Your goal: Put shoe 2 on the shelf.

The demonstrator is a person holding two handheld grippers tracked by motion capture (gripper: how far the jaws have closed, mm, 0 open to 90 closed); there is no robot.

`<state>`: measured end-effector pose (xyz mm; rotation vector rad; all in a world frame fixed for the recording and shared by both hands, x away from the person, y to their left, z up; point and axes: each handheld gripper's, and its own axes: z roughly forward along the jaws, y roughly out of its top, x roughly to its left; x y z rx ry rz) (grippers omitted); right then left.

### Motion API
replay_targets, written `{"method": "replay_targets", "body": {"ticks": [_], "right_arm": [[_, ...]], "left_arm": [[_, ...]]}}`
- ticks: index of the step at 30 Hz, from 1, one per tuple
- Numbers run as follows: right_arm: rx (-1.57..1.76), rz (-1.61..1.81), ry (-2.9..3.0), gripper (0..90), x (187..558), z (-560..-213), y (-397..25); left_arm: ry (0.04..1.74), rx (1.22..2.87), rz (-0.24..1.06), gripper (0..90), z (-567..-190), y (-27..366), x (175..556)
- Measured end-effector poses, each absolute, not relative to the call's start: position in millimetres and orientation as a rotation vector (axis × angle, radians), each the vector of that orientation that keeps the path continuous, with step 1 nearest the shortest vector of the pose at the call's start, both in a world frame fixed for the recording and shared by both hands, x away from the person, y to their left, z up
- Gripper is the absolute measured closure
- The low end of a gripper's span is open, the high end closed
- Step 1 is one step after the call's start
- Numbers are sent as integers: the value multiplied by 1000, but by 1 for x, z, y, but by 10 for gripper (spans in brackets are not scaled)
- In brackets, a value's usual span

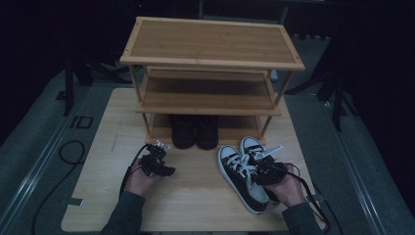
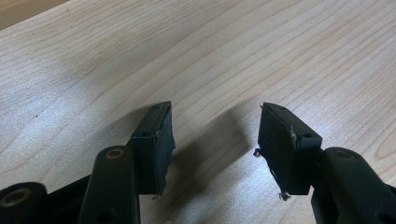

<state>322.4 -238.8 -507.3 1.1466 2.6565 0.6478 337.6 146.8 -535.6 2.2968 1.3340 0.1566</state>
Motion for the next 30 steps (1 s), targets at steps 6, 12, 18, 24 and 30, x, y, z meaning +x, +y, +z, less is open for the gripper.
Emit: {"method": "replay_targets", "body": {"ticks": [6,12,18,24,30], "right_arm": [[1150,642,2666,679,323,-507,-238],[1154,632,2674,731,324,-507,-239],[1143,623,2682,749,324,-507,-239],[1124,607,2698,771,326,-506,-240],[1090,589,2708,800,328,-505,-241]], "left_arm": [[1332,2299,156,454,-536,147,338],[1332,2297,156,455,-536,147,338],[1332,2298,156,454,-536,147,338],[1335,2295,157,455,-536,148,338],[1336,2294,157,455,-536,148,338]]}}
